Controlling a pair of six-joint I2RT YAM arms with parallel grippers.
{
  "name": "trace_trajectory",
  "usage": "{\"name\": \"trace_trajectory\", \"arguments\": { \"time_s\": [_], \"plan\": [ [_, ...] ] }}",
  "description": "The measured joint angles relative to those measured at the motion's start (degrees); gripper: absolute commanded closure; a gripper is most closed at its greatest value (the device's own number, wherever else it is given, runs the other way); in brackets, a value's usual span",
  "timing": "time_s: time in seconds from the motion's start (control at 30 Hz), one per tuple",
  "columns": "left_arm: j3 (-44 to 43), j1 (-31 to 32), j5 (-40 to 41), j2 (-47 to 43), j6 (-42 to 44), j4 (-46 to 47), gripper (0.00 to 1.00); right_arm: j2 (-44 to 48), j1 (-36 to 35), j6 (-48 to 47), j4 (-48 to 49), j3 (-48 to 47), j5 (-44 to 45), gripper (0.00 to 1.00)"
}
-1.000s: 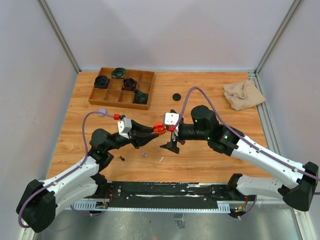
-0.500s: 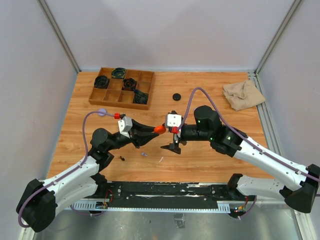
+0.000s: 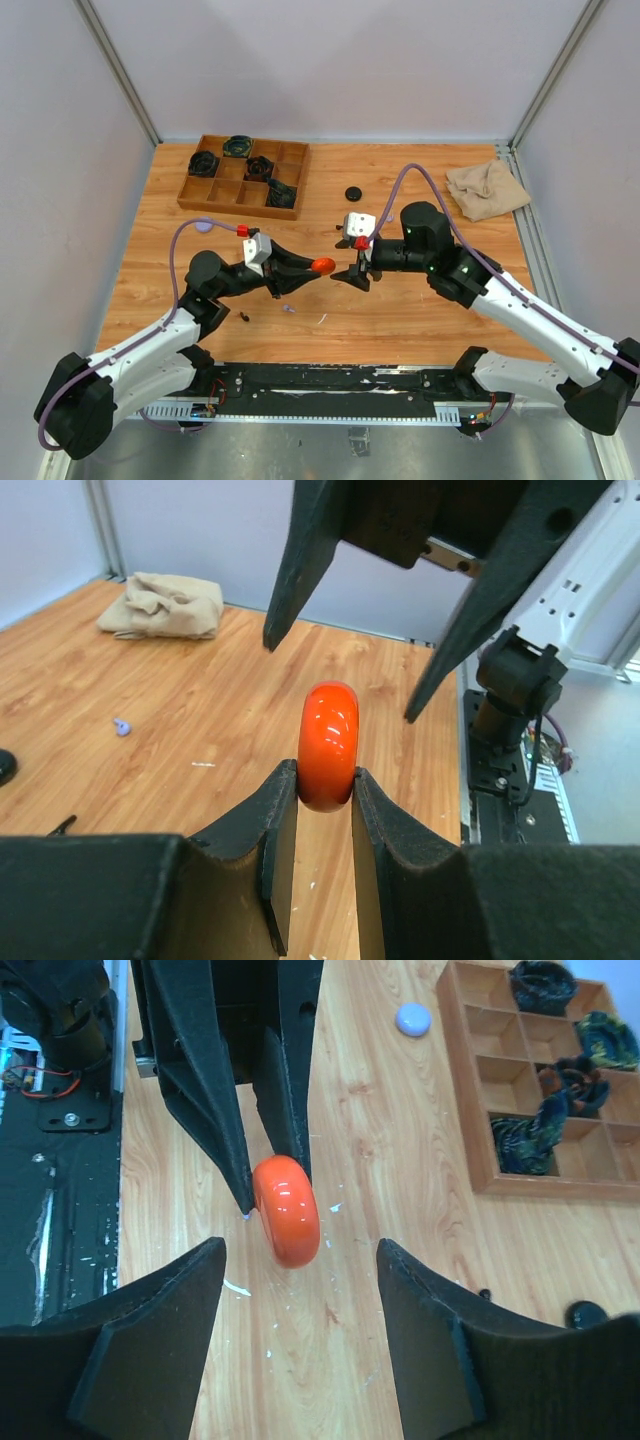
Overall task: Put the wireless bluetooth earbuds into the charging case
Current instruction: Place the charging case at the center of the board.
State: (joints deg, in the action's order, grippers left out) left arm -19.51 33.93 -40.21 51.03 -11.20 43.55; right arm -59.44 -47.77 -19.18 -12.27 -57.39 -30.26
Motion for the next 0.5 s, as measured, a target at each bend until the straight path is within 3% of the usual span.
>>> {"name": "trace_trajectory", "arguments": {
  "time_s": [0.27,0.5],
  "plan": [
    [-1.16,0.00,-4.20,1.05,0.24,-0.15,1.00,-3.82,2.05,1.25,-0.07,0.00,-6.64,0.44],
    [-1.84,0.00,-6.67,2.29,0.24,-0.37,1.00,-6.03,2.19,1.38,-0.20,0.00,-9.79,0.57]
  ]
}}
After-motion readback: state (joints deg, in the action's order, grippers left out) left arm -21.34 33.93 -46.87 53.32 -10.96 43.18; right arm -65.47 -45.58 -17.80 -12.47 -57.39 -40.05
